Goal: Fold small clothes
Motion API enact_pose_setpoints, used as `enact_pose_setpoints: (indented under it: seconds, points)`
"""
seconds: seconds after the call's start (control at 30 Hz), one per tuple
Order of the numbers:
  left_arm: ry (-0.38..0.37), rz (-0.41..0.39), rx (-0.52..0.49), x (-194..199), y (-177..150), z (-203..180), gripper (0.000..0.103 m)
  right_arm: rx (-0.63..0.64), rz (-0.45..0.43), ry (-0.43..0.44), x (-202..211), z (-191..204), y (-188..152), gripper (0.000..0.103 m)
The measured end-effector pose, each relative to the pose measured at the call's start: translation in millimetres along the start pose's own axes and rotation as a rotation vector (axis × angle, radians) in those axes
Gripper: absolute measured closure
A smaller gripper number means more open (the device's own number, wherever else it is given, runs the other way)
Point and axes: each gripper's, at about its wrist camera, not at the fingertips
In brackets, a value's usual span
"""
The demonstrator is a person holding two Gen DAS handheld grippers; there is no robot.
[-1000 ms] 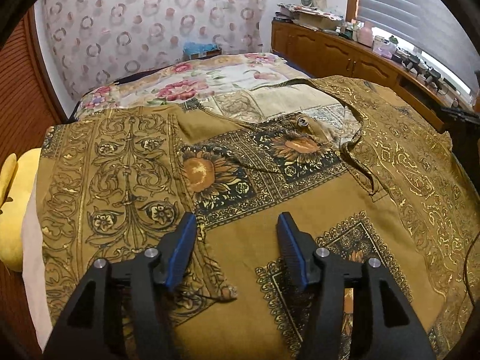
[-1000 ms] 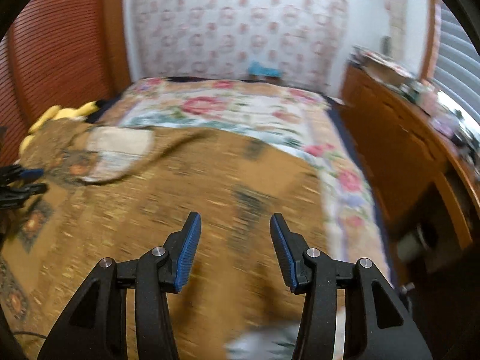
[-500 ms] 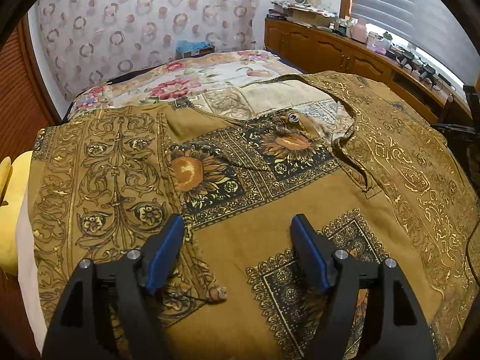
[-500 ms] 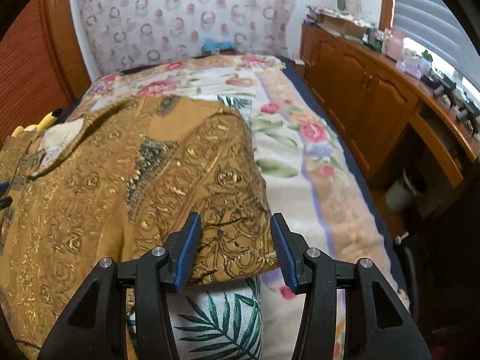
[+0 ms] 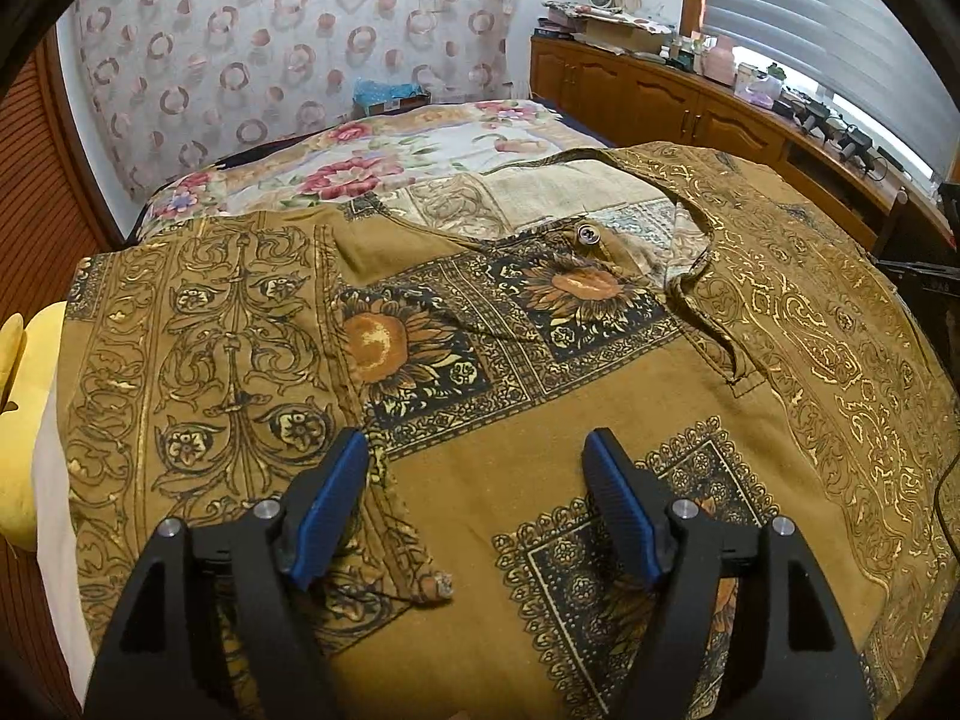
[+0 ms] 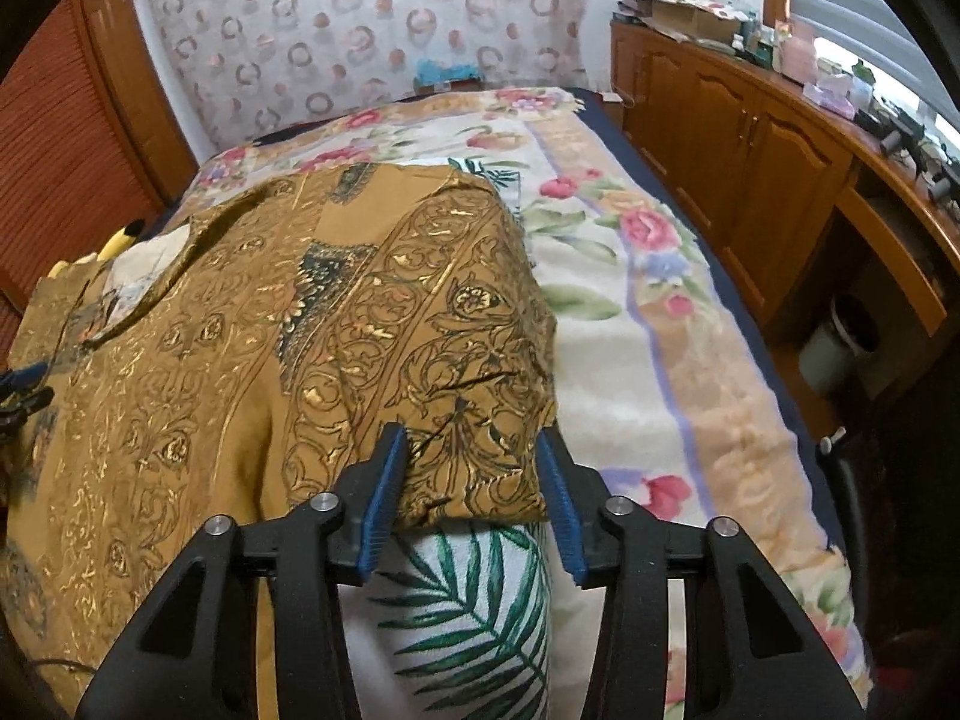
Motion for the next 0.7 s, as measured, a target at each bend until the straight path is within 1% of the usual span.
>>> enact_pose_setpoints:
  seconds: [0.03,0.1,0.2,0.37,0.47,0.57,0.7]
  points:
    - [0.0,0.0,0.0,-0.2,-0.1,-0.3,0.028,0.011,-0.006,-0.016,1.1,1.0,0.3,0.068]
    - [-0.001,0.0,0.0,-0.2,-0.2,-0.2,0.028,0.027,-0.019,-0.051,3.0,1.9,1.0,0.088]
    - [0.0,0.0,-0.001,-0.2,-0.1,-0.2,0.028,0.05,-0.036,-0.059,7.9,3.9,1.4,0.097]
    - [-0.002,0.005,-0.006,-0.3,0.5,0.2,0.028,0.105,-0.107,-0.053,25.5,19.3,8.4,0.1]
    - [-0.002,-0.003,-0.005,4.5,-0.2,0.6,0.028,0.128,-0.151,-0.018,36.1,32.0,21.6,0.1]
    - [0.002,-0.049,0.002,17.8,0.6,0.5,0.028,0.159,-0.188,0.021,45.3,51.5,34.4,0.1]
    - [-0.005,-0.111,0.028,35.6,1.5,0.4,0.028,0.212,-0.217,0.109,54.5,90.5,40.0,0.1]
Point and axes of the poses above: each gripper's, at about its wrist camera, not at the fingertips, and x roughly against the way its jaws point, z to its left, y to its top, and after that the axes turned 14 degrees about -y, right-handed
